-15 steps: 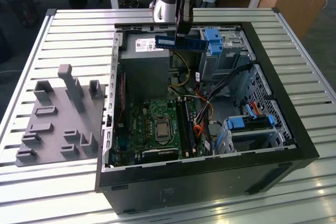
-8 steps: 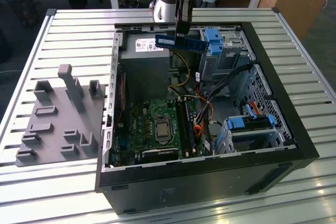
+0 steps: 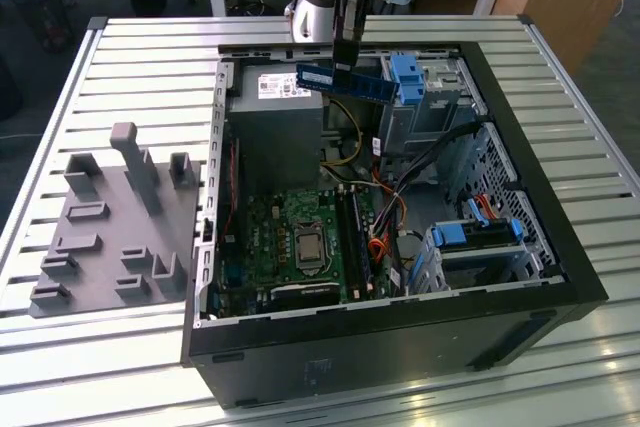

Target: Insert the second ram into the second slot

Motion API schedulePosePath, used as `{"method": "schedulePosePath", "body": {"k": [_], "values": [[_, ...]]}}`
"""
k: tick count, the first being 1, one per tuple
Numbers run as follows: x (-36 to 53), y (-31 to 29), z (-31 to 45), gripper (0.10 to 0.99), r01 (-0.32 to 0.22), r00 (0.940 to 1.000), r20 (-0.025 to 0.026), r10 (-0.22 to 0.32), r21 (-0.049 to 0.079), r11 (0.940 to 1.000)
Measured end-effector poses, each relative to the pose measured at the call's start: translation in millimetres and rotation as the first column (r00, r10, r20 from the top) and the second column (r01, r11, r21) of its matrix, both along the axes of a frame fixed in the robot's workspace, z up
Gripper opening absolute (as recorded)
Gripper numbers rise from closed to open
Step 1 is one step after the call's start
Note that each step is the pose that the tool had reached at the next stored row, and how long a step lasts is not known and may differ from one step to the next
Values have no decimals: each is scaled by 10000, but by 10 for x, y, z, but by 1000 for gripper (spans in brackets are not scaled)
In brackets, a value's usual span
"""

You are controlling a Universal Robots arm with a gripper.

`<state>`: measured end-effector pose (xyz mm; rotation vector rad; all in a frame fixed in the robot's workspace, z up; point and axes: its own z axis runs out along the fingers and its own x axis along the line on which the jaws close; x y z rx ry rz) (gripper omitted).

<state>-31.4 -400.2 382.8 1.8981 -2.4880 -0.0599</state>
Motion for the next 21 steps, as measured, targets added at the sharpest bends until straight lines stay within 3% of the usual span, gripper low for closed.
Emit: {"method": "schedulePosePath", "body": {"k": [13, 21], "values": [[0, -1, -2, 137, 1091, 9940, 4, -1091, -37, 9940], [0, -49, -7, 137, 1168, 9932, 3, -1168, -40, 9932]]}}
